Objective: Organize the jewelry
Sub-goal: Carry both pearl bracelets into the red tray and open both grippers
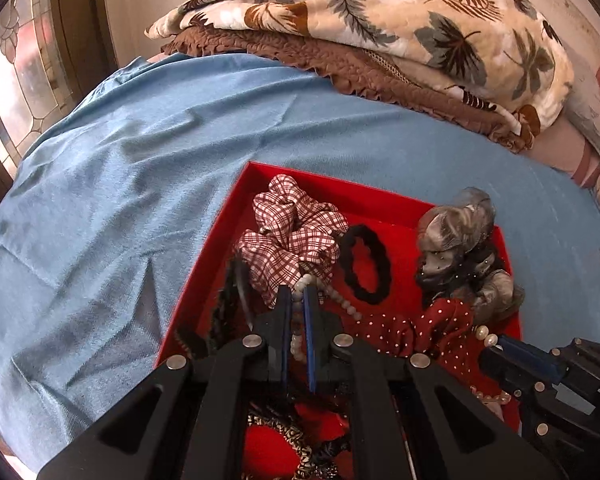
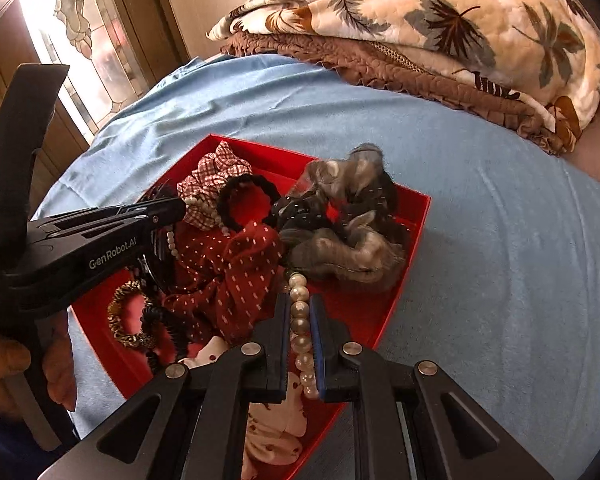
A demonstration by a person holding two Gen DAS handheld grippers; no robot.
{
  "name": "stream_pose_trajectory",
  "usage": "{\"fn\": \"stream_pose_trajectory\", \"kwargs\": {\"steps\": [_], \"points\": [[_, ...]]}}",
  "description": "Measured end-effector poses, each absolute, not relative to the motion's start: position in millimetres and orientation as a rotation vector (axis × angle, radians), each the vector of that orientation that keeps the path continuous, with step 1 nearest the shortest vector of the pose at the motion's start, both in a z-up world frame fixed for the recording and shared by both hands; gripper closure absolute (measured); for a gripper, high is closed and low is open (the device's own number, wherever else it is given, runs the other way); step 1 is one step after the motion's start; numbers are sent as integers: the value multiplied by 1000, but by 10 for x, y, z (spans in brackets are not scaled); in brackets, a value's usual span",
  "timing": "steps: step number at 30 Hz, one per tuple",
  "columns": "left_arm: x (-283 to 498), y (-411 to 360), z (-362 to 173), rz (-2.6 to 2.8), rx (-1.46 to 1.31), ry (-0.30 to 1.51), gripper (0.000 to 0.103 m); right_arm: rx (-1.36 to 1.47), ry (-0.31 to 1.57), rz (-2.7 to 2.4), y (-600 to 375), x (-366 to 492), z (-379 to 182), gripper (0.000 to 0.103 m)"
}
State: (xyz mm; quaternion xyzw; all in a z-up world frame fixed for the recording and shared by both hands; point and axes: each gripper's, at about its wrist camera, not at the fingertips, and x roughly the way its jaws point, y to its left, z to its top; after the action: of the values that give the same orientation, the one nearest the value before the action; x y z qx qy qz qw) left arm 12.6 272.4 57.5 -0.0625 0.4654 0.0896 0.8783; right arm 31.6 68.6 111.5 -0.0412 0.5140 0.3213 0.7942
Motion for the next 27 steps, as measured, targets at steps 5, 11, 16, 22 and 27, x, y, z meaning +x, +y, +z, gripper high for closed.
{"fn": "stream_pose_trajectory", "kwargs": {"steps": [5,11,16,22,27], "points": [[139,2662,553,183,-106,970,98,-116,1101,690,726,306,1077,92],[138,2640,542,181,-100,969,98,-119,1113,685,738,292,1025,92],[131,2642,542,182,-102,967,98,-121,1120,680,729,276,986,92],[113,2635,592,177,-104,960,97,-131,1104,680,730,264,1013,91],[67,2617,676,174,-109,945,85,-133,1084,691,725,211,1086,91]]}}
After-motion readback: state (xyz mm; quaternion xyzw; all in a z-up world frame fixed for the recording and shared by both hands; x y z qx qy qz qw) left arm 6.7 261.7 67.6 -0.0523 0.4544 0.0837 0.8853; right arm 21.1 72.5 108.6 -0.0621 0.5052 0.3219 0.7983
